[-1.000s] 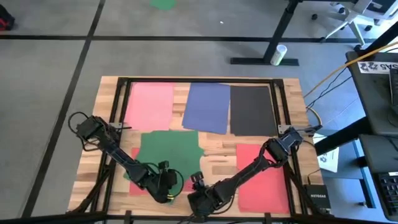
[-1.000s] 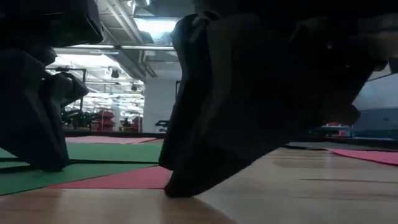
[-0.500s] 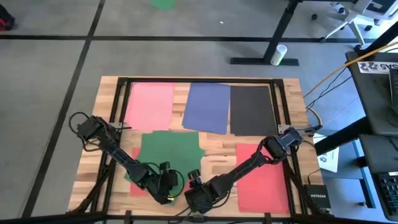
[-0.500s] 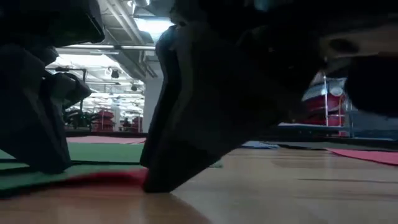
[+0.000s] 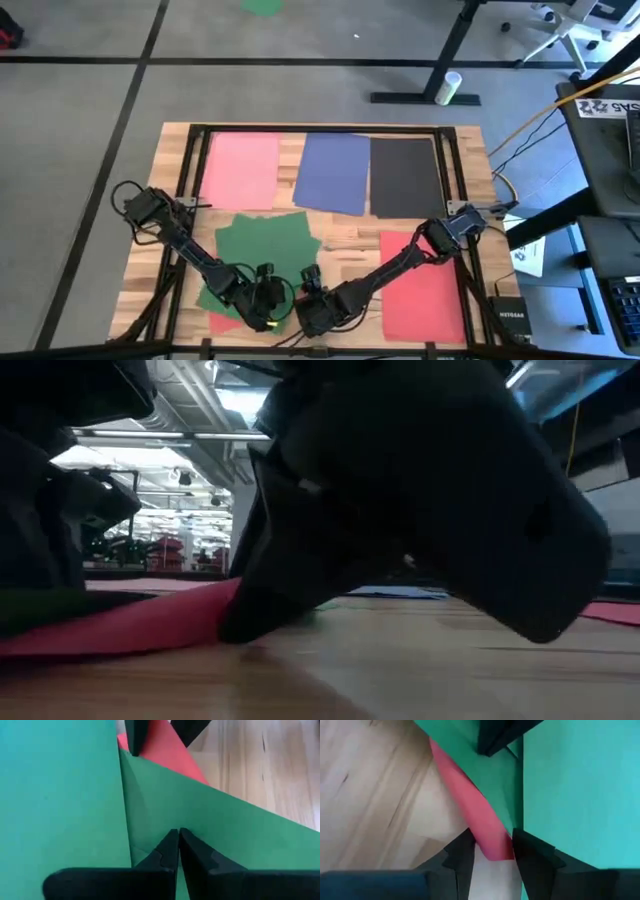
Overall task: Organize paper
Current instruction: Stack the red paper on top of the other red papers on the table
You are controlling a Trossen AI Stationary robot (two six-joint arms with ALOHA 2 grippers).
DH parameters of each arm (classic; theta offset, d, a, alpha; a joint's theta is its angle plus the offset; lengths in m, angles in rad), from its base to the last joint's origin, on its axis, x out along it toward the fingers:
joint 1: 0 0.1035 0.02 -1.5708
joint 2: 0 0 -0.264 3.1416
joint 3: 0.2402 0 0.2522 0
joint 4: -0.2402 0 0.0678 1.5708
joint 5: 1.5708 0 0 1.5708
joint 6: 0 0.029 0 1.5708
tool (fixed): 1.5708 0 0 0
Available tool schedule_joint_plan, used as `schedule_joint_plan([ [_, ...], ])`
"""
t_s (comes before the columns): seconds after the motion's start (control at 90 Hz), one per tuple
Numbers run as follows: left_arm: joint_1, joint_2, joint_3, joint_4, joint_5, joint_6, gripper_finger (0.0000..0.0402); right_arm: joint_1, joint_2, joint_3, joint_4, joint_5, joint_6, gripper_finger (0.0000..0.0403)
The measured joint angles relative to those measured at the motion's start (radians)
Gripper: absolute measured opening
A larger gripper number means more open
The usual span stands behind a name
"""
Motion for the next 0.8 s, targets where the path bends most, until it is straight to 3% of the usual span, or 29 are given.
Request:
schedule_joint_plan([
  [0.356, 0.000, -0.001, 0.000, -0.007, 0.000, 0.003, 0.0000, 0.056, 0.001, 0.026, -0.006, 0.004, -0.042, 0.0124],
  [0.8, 0.000, -0.001, 0.000, -0.007, -0.001, 0.004, 0.0000, 0.031, 0.001, 0.028, 0.021, 0.036, -0.090, 0.0124],
])
